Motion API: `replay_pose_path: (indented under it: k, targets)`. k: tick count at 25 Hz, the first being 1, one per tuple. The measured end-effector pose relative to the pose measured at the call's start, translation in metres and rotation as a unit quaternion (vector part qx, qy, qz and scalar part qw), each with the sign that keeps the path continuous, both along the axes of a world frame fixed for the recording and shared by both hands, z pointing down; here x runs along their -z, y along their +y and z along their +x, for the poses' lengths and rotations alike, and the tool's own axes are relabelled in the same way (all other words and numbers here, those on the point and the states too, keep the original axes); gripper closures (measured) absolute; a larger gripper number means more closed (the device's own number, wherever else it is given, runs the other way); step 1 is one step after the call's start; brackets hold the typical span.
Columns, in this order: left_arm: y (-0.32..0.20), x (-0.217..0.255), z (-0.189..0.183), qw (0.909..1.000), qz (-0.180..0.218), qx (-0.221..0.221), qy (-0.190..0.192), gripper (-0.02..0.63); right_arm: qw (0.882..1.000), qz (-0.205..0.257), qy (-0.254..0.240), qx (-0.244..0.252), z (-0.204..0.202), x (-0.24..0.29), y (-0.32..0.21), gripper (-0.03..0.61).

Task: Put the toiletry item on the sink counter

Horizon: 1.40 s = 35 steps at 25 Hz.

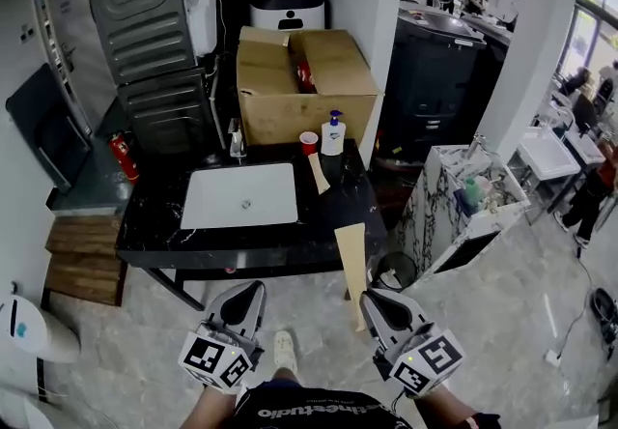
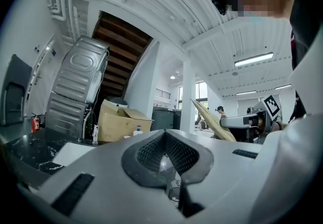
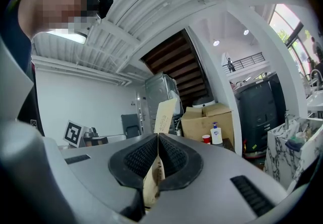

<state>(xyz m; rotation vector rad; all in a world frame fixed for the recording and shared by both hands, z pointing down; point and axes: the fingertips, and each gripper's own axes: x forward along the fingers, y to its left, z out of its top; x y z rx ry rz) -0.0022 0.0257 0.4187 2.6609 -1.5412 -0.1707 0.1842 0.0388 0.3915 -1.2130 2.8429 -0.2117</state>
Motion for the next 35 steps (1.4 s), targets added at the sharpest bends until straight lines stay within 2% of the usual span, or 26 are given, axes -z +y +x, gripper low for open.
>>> replay_pose_path:
  k: [7, 14, 23, 27, 30, 35]
  targets:
    - [-0.086, 0.002, -0.030, 0.9998, 0.006, -0.020, 0.008, 0.600, 1.000, -0.001, 0.007, -0.013, -0.034, 0.011, -0.083, 0.535]
    - [-0.173, 0.021, -0.078, 0.9995, 0.020, -0.019, 0.015, 0.600, 1.000, 0.006, 0.012, -0.019, -0.082, 0.028, -0.167, 0.535]
    - [-0.247, 0.011, -0.121, 0.9994, 0.013, -0.026, 0.019, 0.600, 0.999, -0.008, 0.016, -0.031, -0.127, 0.020, -0.236, 0.535]
    - [-0.267, 0.005, -0.121, 0.9990, 0.007, -0.037, 0.024, 0.600, 0.999, -0.015, 0.009, -0.035, -0.132, 0.019, -0.253, 0.535]
    - [-0.283, -0.002, -0.113, 0.9986, 0.003, -0.050, 0.018, 0.600, 0.999, -0.025, 0.024, -0.041, -0.127, 0.011, -0.268, 0.535]
    - [-0.318, -0.006, -0.103, 0.9987, -0.003, -0.049, 0.012, 0.600, 0.998, -0.033, 0.020, -0.040, -0.121, 0.000, -0.304, 0.535]
